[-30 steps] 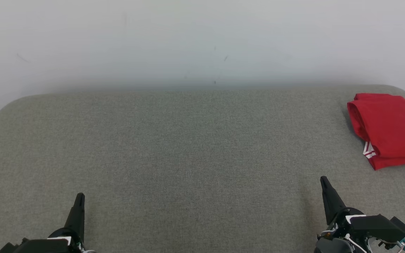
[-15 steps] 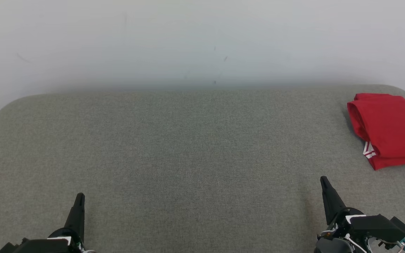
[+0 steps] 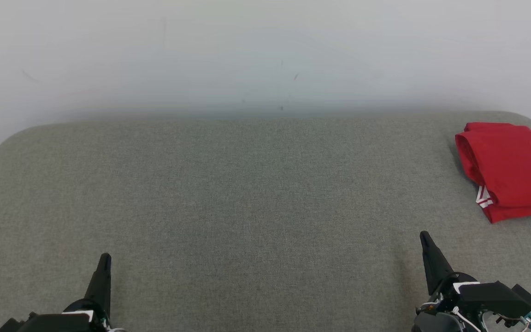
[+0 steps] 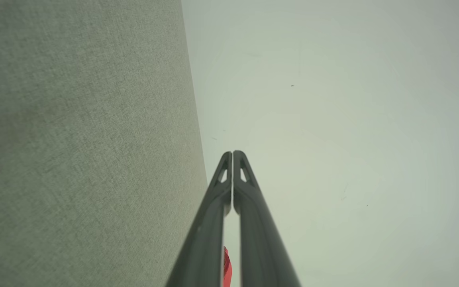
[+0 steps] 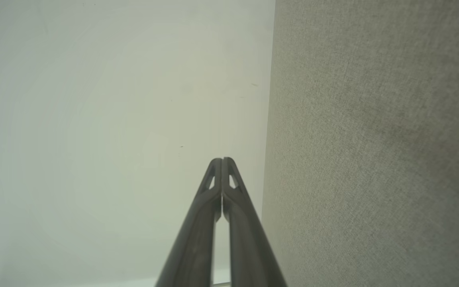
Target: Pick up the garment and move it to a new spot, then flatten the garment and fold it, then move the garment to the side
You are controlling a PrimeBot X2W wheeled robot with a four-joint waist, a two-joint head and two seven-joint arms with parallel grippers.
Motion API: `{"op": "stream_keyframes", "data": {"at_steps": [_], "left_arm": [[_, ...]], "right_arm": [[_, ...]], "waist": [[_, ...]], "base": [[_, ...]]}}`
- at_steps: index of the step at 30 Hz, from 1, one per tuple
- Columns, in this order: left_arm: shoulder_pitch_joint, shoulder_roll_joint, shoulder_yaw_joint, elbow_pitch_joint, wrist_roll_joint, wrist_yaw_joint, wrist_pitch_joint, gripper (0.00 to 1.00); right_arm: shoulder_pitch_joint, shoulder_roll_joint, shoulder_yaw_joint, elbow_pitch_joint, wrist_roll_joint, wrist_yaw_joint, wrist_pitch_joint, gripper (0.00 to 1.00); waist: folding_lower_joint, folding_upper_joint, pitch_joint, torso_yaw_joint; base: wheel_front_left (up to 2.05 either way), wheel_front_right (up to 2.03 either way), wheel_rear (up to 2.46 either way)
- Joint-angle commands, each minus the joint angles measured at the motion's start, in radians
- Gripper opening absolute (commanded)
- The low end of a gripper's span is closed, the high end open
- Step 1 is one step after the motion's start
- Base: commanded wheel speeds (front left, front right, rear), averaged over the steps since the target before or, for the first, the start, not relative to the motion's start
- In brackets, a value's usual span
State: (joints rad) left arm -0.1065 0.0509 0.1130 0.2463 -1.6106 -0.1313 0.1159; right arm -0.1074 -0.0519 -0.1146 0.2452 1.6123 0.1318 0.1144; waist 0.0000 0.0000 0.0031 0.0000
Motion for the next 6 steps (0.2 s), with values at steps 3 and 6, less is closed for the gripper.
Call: {"op": "stream_keyframes", "data": {"at_steps": [3,6], "left_arm": [[-0.006,-0.001,0.002,-0.002,-0.005,0.001,0.0,0.0],[-0.006,-0.001,0.002,-0.002,-0.005,0.001,0.0,0.0]], "right_arm": [[-0.003,0.005,0.001,-0.002,0.002,-0.002,0.003,0.0],[-0.003,0.005,0.001,-0.002,0.002,-0.002,0.003,0.0]], "waist": [[0.0,0.0,0.0,0.0],[0.0,0.0,0.0,0.0]], "base": [[0.0,0.0,0.0],[0.0,0.0,0.0]]}}
